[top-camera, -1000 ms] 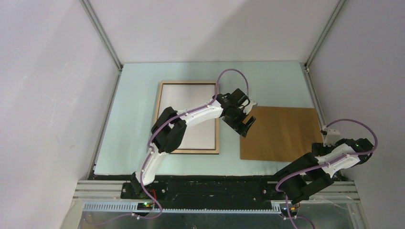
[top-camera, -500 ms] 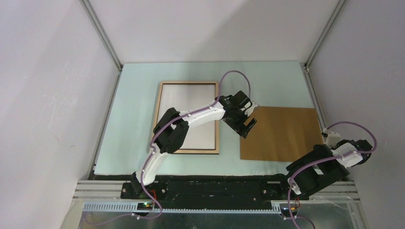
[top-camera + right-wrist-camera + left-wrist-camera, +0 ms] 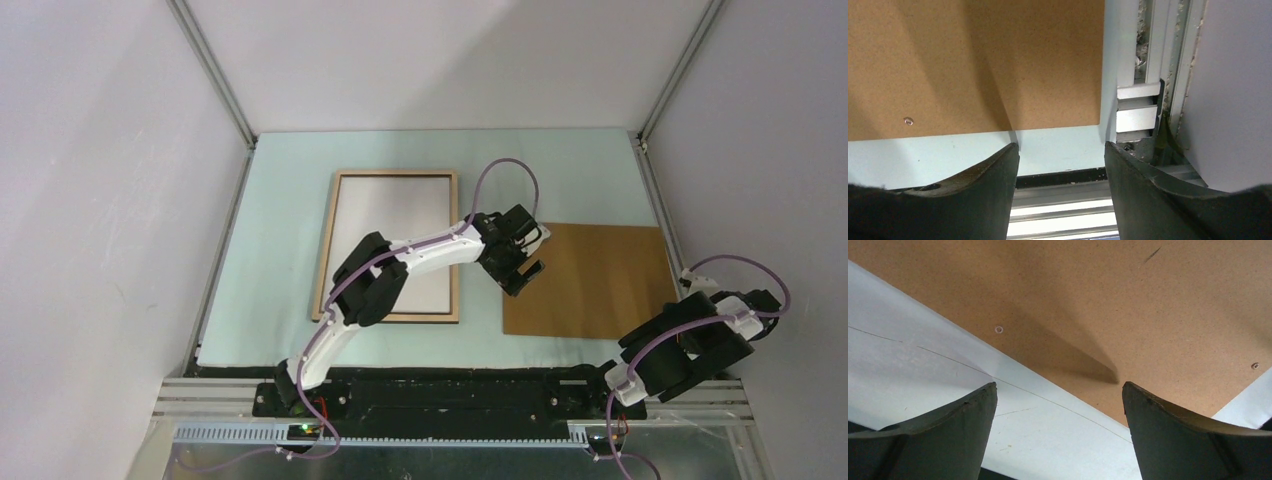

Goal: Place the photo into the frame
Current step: Adjust the photo frame item at the center of the board.

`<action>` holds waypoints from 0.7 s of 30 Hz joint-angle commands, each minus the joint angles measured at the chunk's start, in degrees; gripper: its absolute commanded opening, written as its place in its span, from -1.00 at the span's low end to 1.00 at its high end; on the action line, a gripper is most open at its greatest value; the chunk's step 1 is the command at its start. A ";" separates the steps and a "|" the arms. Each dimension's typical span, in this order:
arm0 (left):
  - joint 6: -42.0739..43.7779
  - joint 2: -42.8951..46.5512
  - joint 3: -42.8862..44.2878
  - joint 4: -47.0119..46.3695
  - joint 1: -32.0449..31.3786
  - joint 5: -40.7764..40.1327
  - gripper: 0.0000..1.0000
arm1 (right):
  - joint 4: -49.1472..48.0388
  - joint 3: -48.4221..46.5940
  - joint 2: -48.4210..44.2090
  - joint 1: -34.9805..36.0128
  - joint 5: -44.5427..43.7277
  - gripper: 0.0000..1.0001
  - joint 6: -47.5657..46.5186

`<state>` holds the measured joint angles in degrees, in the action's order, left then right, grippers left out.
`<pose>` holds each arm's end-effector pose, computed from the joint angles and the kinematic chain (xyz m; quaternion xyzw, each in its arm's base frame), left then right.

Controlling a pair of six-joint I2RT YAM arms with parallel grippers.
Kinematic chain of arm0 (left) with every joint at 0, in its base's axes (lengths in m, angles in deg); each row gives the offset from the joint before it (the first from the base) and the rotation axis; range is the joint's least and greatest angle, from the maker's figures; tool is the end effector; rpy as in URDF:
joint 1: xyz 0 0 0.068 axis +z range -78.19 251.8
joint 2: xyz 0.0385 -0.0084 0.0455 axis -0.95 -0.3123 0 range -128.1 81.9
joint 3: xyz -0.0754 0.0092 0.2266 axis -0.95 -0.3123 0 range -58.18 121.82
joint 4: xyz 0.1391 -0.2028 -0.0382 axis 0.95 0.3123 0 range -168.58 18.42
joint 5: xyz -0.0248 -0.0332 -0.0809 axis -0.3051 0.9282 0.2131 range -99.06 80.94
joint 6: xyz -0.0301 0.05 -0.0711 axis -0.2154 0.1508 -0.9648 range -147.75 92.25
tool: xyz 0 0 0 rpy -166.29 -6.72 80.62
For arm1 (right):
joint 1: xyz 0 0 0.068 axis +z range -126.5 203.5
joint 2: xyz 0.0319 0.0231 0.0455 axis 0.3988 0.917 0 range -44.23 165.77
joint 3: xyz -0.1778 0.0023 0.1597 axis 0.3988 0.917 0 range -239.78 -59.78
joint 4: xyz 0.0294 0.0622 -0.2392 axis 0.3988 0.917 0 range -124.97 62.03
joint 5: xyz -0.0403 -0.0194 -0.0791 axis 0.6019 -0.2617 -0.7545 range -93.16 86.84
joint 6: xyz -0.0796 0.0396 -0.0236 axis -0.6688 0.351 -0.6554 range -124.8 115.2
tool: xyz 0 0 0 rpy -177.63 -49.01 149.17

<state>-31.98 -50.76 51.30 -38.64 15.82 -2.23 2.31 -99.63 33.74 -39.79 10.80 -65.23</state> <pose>0.2617 -0.4050 0.1067 0.4362 0.8675 -0.1665 0.1716 0.1214 -0.1969 0.0925 0.0092 0.9846 -0.0544 0.1658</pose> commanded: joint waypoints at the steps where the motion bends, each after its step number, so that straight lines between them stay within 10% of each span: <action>1: 1.80 -0.71 0.78 -0.39 -1.95 -6.11 0.97 | -4.08 0.07 2.18 1.84 -1.57 0.34 2.00; 21: 8.18 4.38 -10.57 -0.37 -5.53 -9.82 0.97 | -15.29 0.94 6.31 22.17 -10.19 0.30 15.85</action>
<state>-28.09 -47.00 44.04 -43.23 11.05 -11.39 -10.90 -100.44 36.56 -22.63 3.52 -54.30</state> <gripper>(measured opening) 0.985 0.651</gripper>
